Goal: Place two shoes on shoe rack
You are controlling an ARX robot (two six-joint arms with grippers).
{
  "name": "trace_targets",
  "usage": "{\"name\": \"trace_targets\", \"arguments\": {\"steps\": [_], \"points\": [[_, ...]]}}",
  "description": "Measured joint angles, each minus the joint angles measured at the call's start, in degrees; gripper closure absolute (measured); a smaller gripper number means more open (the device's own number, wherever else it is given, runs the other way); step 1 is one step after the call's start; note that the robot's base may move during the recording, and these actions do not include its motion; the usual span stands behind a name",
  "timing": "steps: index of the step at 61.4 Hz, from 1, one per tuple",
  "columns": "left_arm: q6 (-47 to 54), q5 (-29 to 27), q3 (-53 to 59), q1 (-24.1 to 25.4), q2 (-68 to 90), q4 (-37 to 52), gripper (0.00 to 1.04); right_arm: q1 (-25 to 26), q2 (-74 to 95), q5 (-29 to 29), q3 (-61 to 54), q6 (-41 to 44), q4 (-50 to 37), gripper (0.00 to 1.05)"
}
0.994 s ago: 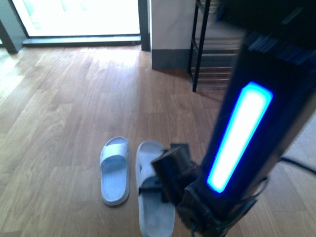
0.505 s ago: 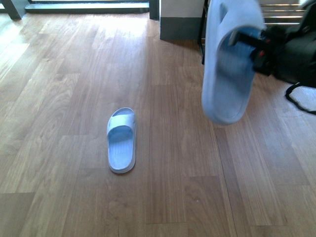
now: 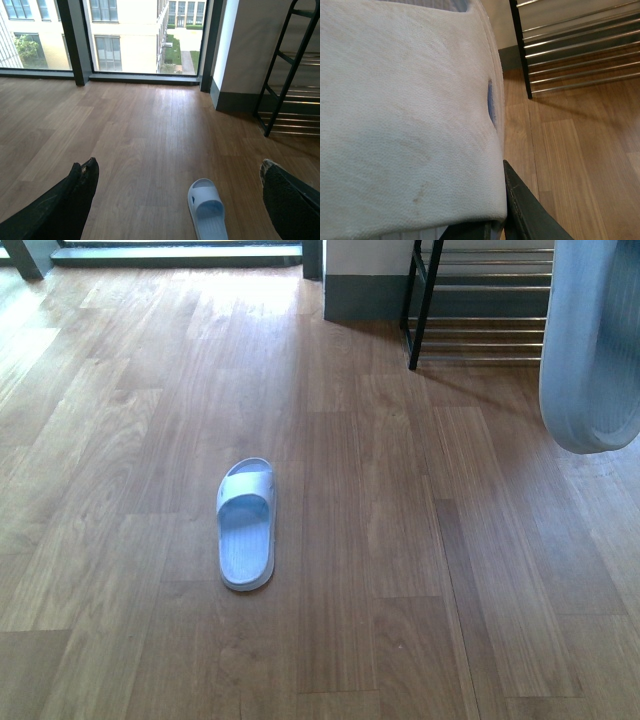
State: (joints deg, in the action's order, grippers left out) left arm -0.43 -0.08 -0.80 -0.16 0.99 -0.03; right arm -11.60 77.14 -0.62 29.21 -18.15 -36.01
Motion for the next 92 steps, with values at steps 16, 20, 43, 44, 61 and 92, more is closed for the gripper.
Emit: {"name": "trace_targets", "arguments": {"steps": [16,20,43,44,61,92], "points": [[0.0,-0.1,0.0,0.0,0.0,0.0,0.09,-0.1,0.0,0.2,0.0,0.0,0.0,1.03],[0.0,-0.1,0.0,0.0,0.0,0.0,0.09,-0.1,0.0,0.2,0.0,0.0,0.0,1.03],[0.0,0.1,0.0,0.0,0.0,0.0,0.09,0.3,0.0,0.1,-0.2,0.0,0.0,1.03],[0.0,0.1,0.0,0.0,0.0,0.0,0.09,0.3,0.0,0.0,-0.2,0.0,0.0,1.03],[-8.5,-24.1,-8.7,0.8,39.9,9.5,0.09,0.2,0.1,0.2,-0.3,0.0,0.0,1.03],[-19.5,-14.8,-60.8,-9.5,153.0,22.6,0.09,0.2,0.1,0.0,-0.3,0.0,0.0,1.03]]}}
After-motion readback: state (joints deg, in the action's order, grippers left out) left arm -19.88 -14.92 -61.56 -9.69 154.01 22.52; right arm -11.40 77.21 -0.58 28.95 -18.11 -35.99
